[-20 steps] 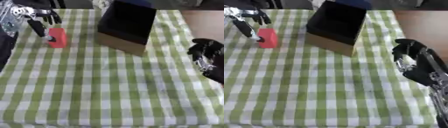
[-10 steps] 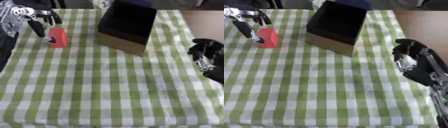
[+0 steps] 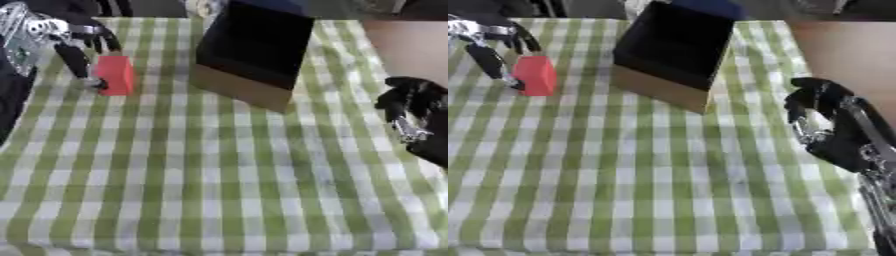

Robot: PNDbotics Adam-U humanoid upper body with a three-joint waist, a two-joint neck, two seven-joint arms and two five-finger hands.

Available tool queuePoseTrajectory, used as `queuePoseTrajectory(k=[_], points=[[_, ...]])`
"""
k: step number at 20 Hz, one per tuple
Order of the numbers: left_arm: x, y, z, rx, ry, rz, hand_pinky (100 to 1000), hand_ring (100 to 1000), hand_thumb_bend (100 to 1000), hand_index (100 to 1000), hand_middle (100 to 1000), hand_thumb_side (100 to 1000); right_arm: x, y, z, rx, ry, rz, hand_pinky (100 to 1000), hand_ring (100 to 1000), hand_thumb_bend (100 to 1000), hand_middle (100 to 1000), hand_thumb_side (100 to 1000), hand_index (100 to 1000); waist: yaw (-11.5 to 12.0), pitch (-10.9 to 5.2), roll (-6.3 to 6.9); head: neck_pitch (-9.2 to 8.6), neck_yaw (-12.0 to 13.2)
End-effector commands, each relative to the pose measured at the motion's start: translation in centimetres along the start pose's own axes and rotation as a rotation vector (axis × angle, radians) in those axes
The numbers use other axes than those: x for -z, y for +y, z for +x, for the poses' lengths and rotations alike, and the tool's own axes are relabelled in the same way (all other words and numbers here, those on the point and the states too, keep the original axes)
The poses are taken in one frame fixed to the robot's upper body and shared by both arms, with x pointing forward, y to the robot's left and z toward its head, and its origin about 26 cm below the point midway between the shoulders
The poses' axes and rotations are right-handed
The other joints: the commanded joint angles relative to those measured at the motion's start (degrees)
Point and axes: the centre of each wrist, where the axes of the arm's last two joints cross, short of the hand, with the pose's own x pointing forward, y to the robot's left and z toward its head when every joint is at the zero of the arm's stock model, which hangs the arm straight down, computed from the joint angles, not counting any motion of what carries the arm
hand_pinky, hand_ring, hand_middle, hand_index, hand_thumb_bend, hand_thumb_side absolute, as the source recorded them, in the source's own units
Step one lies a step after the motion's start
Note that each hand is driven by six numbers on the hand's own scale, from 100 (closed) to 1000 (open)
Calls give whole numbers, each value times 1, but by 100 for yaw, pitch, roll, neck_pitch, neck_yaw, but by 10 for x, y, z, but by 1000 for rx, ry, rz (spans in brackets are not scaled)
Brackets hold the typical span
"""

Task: Pick up objects on the table and place them in the box.

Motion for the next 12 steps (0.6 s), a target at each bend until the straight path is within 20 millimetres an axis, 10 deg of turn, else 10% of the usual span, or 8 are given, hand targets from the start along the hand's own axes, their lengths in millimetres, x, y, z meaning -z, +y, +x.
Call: queuePoseTrajectory(k=[1, 12], points=[[-7, 10, -4, 13, 15, 27, 835, 777, 577, 867, 786, 182, 1, -7, 4, -21, -12, 3, 793, 671, 100, 622, 354, 828, -1, -110, 8, 58, 0], [7, -9, -1, -11, 42, 26, 802, 718, 526, 843, 714, 138, 2, -6, 4, -16, -16, 3, 793, 671, 100, 621, 357, 828, -37, -87, 0, 55, 4]])
